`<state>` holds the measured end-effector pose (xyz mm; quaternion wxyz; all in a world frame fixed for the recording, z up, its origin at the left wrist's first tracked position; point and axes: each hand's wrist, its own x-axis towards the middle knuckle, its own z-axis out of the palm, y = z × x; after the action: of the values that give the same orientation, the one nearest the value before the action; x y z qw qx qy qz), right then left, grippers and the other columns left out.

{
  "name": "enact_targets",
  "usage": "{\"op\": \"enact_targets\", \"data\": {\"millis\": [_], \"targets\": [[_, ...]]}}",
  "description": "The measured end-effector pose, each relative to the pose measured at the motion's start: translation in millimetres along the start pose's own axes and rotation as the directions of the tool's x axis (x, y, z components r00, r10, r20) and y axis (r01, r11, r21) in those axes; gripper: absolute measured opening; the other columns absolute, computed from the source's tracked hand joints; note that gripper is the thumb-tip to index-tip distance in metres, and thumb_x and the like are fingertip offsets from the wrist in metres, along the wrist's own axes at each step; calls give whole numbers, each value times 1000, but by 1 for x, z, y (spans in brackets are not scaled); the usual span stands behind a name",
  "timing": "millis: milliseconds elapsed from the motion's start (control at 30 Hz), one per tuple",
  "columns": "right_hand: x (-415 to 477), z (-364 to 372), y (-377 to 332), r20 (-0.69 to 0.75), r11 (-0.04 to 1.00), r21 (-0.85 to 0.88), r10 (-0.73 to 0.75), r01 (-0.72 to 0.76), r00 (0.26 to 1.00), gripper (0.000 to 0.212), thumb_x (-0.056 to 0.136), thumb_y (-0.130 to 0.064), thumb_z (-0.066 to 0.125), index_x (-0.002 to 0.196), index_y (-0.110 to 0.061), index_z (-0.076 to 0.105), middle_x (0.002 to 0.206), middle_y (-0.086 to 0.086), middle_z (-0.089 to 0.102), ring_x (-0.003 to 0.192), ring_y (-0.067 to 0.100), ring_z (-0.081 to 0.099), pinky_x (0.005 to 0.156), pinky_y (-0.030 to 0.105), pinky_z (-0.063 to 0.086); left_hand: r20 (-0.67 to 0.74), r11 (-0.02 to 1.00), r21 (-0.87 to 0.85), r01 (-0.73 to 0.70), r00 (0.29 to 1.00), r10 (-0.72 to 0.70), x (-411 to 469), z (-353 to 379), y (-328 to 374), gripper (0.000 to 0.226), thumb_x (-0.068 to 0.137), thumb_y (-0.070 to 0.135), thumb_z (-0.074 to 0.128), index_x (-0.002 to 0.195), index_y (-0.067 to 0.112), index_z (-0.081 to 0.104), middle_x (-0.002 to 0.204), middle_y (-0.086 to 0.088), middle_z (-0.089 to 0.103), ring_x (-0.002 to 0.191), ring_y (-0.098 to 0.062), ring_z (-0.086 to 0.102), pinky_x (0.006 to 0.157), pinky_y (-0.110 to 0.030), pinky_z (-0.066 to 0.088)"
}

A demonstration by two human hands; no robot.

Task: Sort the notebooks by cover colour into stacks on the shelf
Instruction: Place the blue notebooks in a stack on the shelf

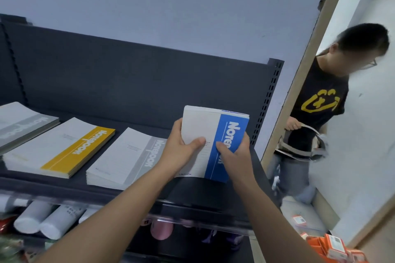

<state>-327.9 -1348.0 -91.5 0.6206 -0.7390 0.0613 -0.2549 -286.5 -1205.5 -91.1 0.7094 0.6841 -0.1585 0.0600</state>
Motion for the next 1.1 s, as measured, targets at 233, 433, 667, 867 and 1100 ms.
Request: {"op": "enact_targets", "data": {"millis": [233,433,667,867,1100], "targets": [[0,7,-13,-124,978,-166,-151,130,981,75,80,-31,58,145,-19,23,131,4,54,114,21,58,94,46,51,21,1000,13,23,1000,-23,4,-2,5,50,83,8,72,124,21,48,118,5,63,110,-12,60,95,-31,48],[6,16,-46,215,342,-787,-628,513,748,61,88,-40,47,142,-13,43,153,10,34,146,25,22,117,49,9,59,999,-18,37,998,-36,5,-5,10,45,81,8,74,116,24,51,111,9,67,104,-9,63,90,-30,51],[13,13,-52,326,291,-773,-581,564,746,53,91,-40,40,132,-11,56,138,6,55,134,22,44,115,45,19,63,999,0,38,997,-38,7,-6,11,49,79,9,75,119,22,50,112,6,66,104,-10,62,92,-34,52],[13,1,-32,-118,795,-453,-502,403,857,73,82,-21,51,149,-9,26,153,9,33,142,24,29,117,39,24,44,997,50,59,997,-61,8,-5,8,44,83,7,72,115,23,46,111,11,61,105,-10,58,91,-28,46],[-3,3,-5,-27,998,-50,26,-27,999,16,96,-6,37,111,-14,39,96,-3,61,83,16,60,66,31,48,39,994,93,62,997,-66,4,0,2,35,91,3,61,114,21,41,115,7,56,110,-11,53,92,-24,41]]}}
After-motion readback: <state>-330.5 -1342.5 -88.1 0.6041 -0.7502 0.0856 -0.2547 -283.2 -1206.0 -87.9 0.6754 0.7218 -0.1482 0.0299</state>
